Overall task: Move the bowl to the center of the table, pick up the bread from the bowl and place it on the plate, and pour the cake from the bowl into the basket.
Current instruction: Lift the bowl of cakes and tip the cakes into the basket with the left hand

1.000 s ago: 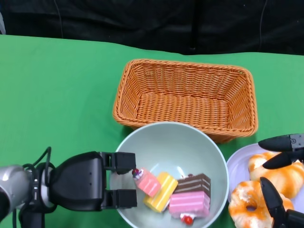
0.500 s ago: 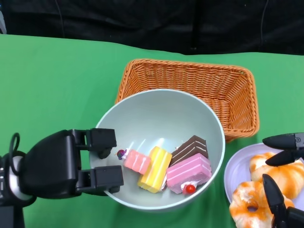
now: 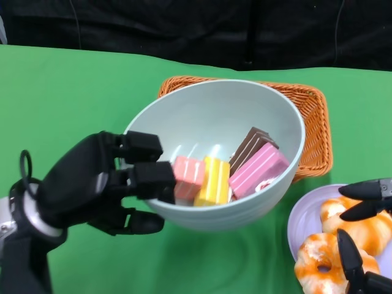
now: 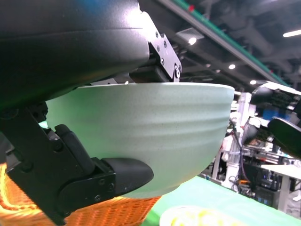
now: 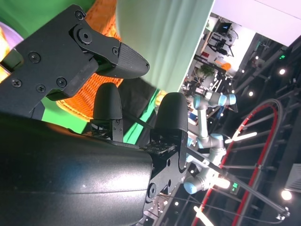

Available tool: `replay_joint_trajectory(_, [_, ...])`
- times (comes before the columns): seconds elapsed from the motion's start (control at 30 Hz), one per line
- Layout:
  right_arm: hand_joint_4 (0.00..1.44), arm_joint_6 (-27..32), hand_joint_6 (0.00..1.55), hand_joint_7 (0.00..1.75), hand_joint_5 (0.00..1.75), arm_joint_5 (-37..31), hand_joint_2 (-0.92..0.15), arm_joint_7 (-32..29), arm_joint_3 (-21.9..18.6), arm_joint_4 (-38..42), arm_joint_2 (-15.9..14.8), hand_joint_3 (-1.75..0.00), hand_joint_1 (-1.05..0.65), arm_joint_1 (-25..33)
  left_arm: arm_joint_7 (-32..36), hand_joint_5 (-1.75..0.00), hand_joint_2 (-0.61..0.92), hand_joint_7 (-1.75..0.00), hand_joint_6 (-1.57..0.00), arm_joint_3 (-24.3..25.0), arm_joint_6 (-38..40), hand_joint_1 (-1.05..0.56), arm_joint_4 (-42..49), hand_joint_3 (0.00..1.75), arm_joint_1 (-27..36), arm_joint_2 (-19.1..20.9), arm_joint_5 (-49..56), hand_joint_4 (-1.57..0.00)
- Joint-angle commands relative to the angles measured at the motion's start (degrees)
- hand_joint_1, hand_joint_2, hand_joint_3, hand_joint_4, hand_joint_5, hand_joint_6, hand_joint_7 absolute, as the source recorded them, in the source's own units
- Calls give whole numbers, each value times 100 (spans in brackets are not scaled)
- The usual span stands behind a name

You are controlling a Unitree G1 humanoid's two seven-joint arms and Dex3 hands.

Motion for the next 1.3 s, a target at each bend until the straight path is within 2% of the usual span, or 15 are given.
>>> replay_joint_trajectory(0.03, [46, -45, 36, 133, 151, -29, -36, 3, 57, 74, 1, -119, -10, 74, -931, -175, 21, -169, -84, 235, 222, -23, 82, 165, -86, -340, -805, -105])
replay_joint_trajectory(0.17, [46, -128, 38, 130, 150, -27, -35, 45, 105, 135, -63, -120, -10, 138, -2165, -175, 15, -166, -87, 379, 753, -19, 79, 172, -67, -897, -1841, -105])
replay_joint_trajectory(0.23, [47, -140, 39, 129, 150, -35, -34, 60, 131, 138, -77, -121, -9, 159, -2699, -175, 13, -171, -85, 480, 1068, -15, 19, 174, -23, -1149, -2300, -104])
replay_joint_trajectory(0.3, [47, -200, 40, 128, 150, -52, -34, 47, 158, 193, -88, -122, -10, 178, -3211, -175, 14, -173, -84, 575, 1483, -12, 132, 174, -49, -1626, -2878, -103])
replay_joint_trajectory(0.4, [47, -258, 40, 127, 149, -79, -34, 27, 172, 236, -101, -121, -11, 199, -3711, -175, 16, -173, -82, 807, 1777, -8, 380, 175, -123, -2190, -3283, -102])
replay_joint_trajectory(0.63, [49, -277, 42, 125, 148, -104, -36, 2, 194, 280, -79, -119, -12, 214, -4412, -175, 20, -171, -85, 1400, 3015, -14, 412, 173, -127, -3217, -3805, -101])
replay_joint_trajectory(0.73, [49, -276, 42, 126, 149, -104, -36, -1, 198, 281, -79, -119, -12, 215, -4595, -175, 20, -170, -86, 1599, 3194, -13, 331, 173, -79, -3370, -3761, -102])
replay_joint_trajectory(0.83, [47, -253, 41, 126, 149, -12, -36, 53, 228, 272, -97, -120, -9, 250, -4448, -175, 22, -172, -86, 2015, 4466, -15, 467, 173, -258, -4184, -4396, -103])
replay_joint_trajectory(0.93, [47, -271, 41, 126, 150, 7, -36, 65, 226, 292, -111, -120, -9, 255, -4309, -175, 22, -172, -90, 2408, 5523, -19, 385, 173, -354, -4641, -4808, -107])
replay_joint_trajectory(1.07, [47, -274, 41, 126, 150, 23, -36, 69, 236, 298, -112, -120, -8, 271, -4141, -175, 25, -173, -89, 2837, 6351, -14, 301, 172, -436, -4998, -5094, -107])
replay_joint_trajectory(1.3, [46, -271, 42, 126, 150, 23, -35, 57, 259, 298, -96, -121, -8, 284, -3810, -175, 28, -174, -88, 3751, 7715, -17, 231, 175, -670, -5457, -6032, -109])
